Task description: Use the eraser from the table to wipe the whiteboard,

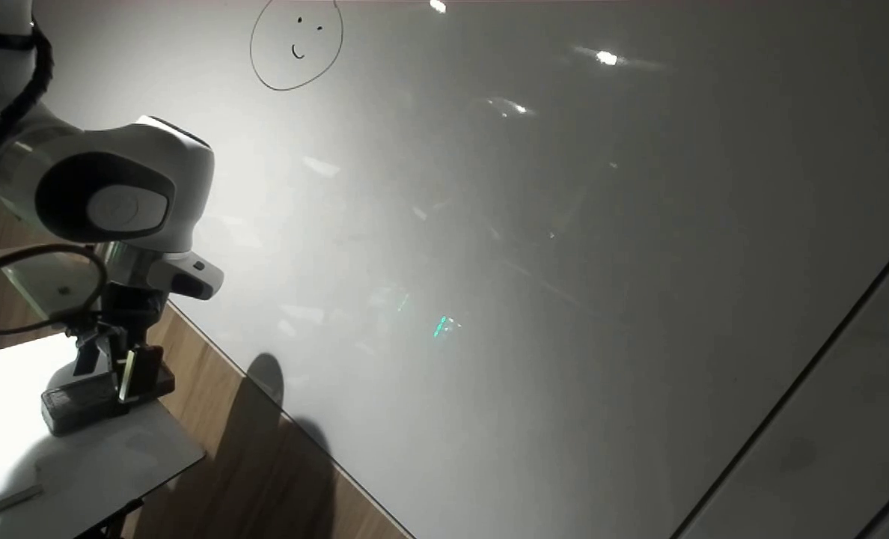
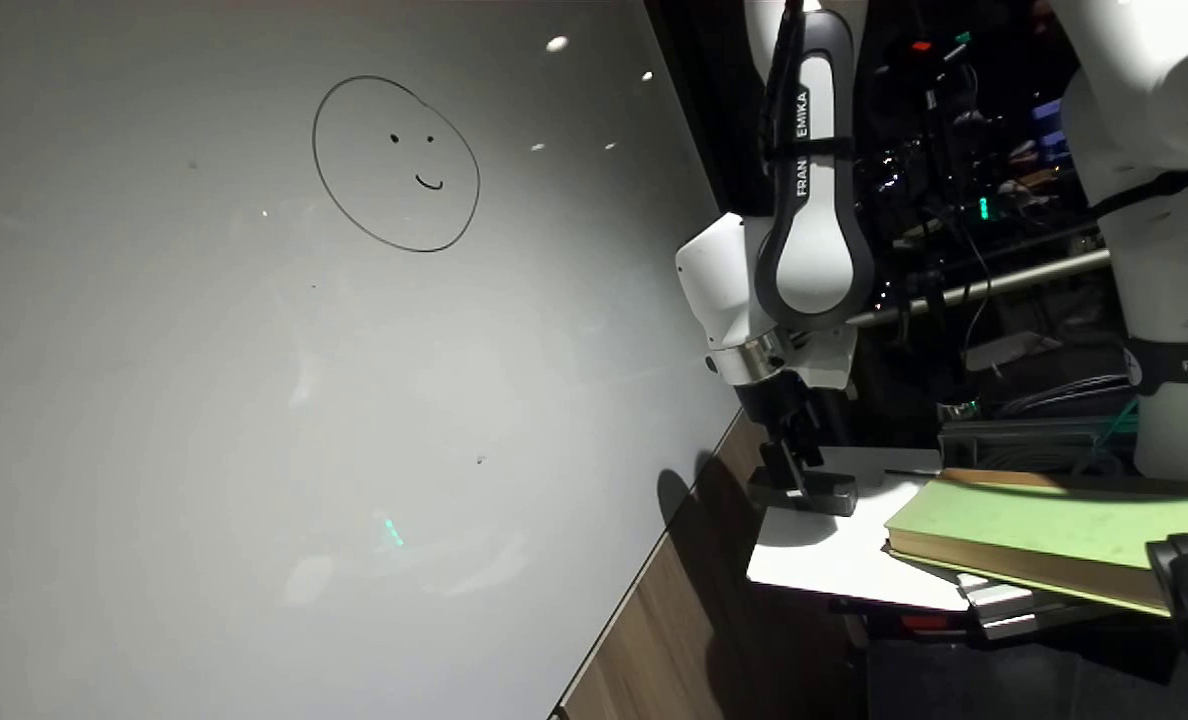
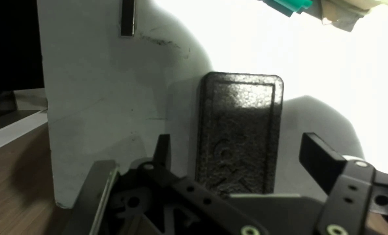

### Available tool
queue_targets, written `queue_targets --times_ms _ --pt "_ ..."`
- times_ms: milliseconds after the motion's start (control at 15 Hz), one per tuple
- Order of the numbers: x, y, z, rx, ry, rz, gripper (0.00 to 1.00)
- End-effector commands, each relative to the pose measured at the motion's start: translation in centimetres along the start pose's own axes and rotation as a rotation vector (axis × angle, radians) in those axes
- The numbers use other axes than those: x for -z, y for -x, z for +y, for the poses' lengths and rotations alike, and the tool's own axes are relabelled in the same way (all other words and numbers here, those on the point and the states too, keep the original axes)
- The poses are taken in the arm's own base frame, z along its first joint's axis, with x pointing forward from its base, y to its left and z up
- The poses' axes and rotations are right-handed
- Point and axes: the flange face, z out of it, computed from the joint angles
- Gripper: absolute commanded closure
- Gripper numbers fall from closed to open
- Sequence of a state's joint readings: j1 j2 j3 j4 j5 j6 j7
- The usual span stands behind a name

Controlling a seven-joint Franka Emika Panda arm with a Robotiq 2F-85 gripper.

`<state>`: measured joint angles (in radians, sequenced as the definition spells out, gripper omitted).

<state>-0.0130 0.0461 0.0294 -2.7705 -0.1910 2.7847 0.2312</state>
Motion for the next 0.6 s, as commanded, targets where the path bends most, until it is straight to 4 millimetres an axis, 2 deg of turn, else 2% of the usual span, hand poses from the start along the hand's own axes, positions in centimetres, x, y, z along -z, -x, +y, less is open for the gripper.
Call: queue_targets --times_ms 0,67,133,267,467,533 --pt "0.17 -0.18 -0.54 0.002 0.003 0.023 0.09" --pt "0.12 -0.17 -0.63 0.004 0.006 0.023 0.14" --pt "0.07 -0.15 -0.71 0.004 0.008 0.024 0.34" --pt "0.06 -0.12 -0.88 0.007 0.014 0.026 0.41" --pt "0.11 -0.06 -1.25 0.01 0.022 0.03 0.65" --pt "0.21 -0.05 -1.42 0.012 0.025 0.032 0.69"
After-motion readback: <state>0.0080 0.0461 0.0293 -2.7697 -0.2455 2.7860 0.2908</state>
